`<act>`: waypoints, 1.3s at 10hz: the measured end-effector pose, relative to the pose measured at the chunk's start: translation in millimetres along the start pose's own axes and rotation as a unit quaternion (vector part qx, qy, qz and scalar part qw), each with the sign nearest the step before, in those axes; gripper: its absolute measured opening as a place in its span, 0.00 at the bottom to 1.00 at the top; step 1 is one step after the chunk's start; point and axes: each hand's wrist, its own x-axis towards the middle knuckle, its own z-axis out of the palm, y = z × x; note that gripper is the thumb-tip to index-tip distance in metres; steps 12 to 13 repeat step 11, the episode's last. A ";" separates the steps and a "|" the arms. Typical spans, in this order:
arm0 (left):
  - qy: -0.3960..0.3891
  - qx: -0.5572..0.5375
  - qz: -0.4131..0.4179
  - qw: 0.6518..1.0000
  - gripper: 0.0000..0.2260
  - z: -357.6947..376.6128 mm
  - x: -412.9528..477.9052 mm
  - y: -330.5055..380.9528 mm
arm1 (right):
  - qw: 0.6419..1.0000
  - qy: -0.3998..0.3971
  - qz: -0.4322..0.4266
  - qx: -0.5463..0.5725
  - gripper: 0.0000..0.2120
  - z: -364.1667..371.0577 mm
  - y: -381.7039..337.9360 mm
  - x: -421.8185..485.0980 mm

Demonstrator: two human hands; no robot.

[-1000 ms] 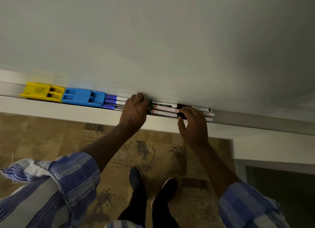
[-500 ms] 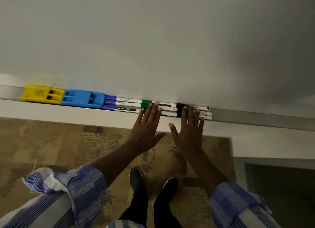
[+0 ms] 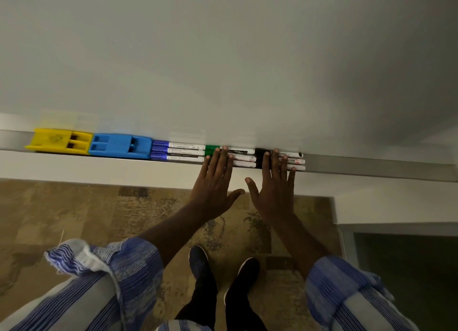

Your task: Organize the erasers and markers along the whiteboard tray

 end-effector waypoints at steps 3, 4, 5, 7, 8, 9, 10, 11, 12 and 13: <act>-0.014 -0.016 -0.014 1.000 0.44 -1.9 -0.2 1.7 | 1.000 -0.007 -0.001 -0.007 0.40 1.4 -2.5 1.3; 0.007 -0.019 -0.013 1.000 0.44 -3.9 -5.0 -6.1 | 1.000 -0.007 0.001 -0.013 0.39 1.8 -3.6 -0.5; 0.020 -0.011 -0.034 0.999 0.44 -10.0 -16.2 -24.8 | 1.000 -0.009 -0.003 -0.012 0.39 0.4 -10.9 -3.0; -0.041 0.037 -0.084 0.995 0.43 -30.3 -39.4 -58.8 | 0.999 -0.029 -0.018 -0.018 0.39 -4.1 -34.2 -4.6; -0.053 0.044 -0.097 0.993 0.43 -39.9 -45.7 -61.3 | 0.999 -0.026 -0.014 -0.016 0.39 -12.7 -39.8 -7.9; -0.045 0.052 -0.111 0.991 0.43 -47.5 -51.1 -54.9 | 0.999 -0.021 -0.022 -0.010 0.39 -24.9 -40.3 -14.6; -0.039 0.055 -0.111 0.992 0.43 -60.8 -58.8 -35.7 | 0.999 0.000 -0.046 0.000 0.39 -46.3 -39.7 -30.6; 0.008 0.042 -0.108 0.993 0.41 -75.5 -64.0 -12.0 | 0.996 0.036 -0.078 0.000 0.38 -66.7 -35.4 -47.3; 0.008 0.042 -0.108 0.993 0.41 -75.5 -64.0 -12.0 | 0.996 0.036 -0.078 0.000 0.38 -66.7 -35.4 -47.3; 0.008 0.042 -0.108 0.993 0.41 -75.5 -64.0 -12.0 | 0.996 0.036 -0.078 0.000 0.38 -66.7 -35.4 -47.3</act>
